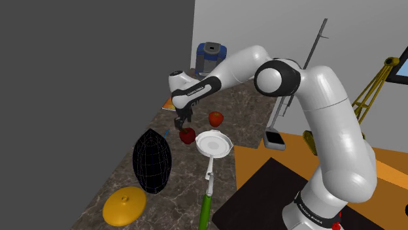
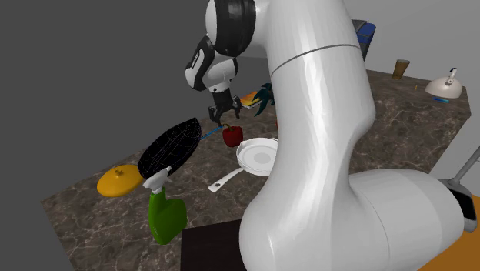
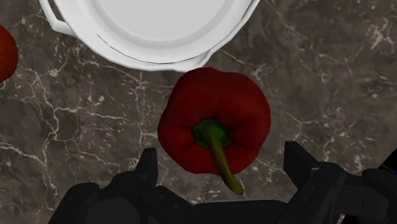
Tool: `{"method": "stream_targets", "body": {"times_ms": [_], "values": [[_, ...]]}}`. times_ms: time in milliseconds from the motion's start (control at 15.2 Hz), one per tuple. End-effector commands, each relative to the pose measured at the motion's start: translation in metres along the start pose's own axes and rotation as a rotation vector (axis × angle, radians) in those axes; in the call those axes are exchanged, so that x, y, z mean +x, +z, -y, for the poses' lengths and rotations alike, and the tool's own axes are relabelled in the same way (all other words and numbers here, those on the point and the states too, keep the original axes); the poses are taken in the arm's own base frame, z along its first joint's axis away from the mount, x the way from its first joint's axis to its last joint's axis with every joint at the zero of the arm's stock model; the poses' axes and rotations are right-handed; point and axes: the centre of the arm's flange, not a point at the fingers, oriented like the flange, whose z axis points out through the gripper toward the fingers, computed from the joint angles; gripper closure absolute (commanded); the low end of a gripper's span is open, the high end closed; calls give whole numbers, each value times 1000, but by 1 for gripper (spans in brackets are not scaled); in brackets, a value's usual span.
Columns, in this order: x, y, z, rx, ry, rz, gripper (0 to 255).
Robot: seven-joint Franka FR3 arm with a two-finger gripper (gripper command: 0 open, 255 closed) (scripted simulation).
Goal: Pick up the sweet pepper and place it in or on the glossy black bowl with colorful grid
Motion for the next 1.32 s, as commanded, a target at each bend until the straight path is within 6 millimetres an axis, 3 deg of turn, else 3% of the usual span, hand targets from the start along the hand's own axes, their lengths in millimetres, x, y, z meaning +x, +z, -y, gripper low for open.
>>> {"method": "stream_targets", "body": {"times_ms": [0, 528, 594, 1254], "values": [[0, 14, 1, 0, 0, 0, 0], [0, 14, 1, 0, 0, 0, 0], [0, 14, 1, 0, 0, 0, 255], [-1, 9, 0, 0, 0, 0, 255]]}}
